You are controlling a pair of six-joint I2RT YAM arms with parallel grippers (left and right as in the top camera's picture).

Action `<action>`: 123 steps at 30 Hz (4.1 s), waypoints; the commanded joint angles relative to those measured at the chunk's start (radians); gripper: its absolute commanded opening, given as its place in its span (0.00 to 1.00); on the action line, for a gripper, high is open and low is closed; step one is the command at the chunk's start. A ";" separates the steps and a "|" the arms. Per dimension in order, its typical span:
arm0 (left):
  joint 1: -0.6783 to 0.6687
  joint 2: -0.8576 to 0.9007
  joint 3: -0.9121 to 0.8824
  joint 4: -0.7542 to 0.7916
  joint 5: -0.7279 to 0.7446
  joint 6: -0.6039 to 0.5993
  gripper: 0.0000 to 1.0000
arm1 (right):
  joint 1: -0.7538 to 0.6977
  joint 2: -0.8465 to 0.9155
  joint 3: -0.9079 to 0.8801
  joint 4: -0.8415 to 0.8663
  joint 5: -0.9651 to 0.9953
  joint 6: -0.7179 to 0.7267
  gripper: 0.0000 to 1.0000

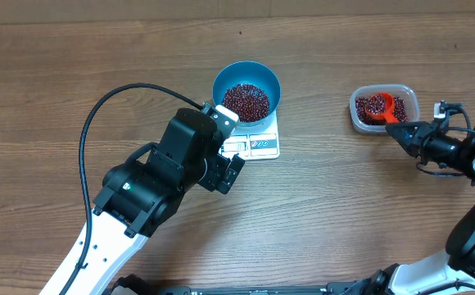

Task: Scoop item into bowl and weigh 150g on scale
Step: 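Drag the scoop through the red beans to fill it, then carry the filled scoop left over the teal bowl, then tilt the scoop to pour beans into the teal bowl, then move the empty scoop back right to the bean tub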

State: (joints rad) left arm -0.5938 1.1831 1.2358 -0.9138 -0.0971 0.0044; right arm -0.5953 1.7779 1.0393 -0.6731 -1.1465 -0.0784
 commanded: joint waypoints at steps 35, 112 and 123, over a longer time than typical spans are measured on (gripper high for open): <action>0.005 0.006 -0.003 0.002 0.013 0.015 1.00 | 0.314 0.003 -0.006 0.036 -0.340 0.001 0.04; 0.004 0.006 -0.003 0.002 0.013 0.015 1.00 | 0.738 0.003 -0.006 0.843 0.332 -0.843 0.04; 0.004 0.006 -0.003 0.002 0.013 0.015 1.00 | 0.737 -0.008 -0.005 0.915 0.388 -0.843 0.04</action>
State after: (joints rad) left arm -0.5938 1.1831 1.2358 -0.9138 -0.0971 0.0044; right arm 0.1390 1.7779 1.0340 0.2382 -0.7719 -0.9161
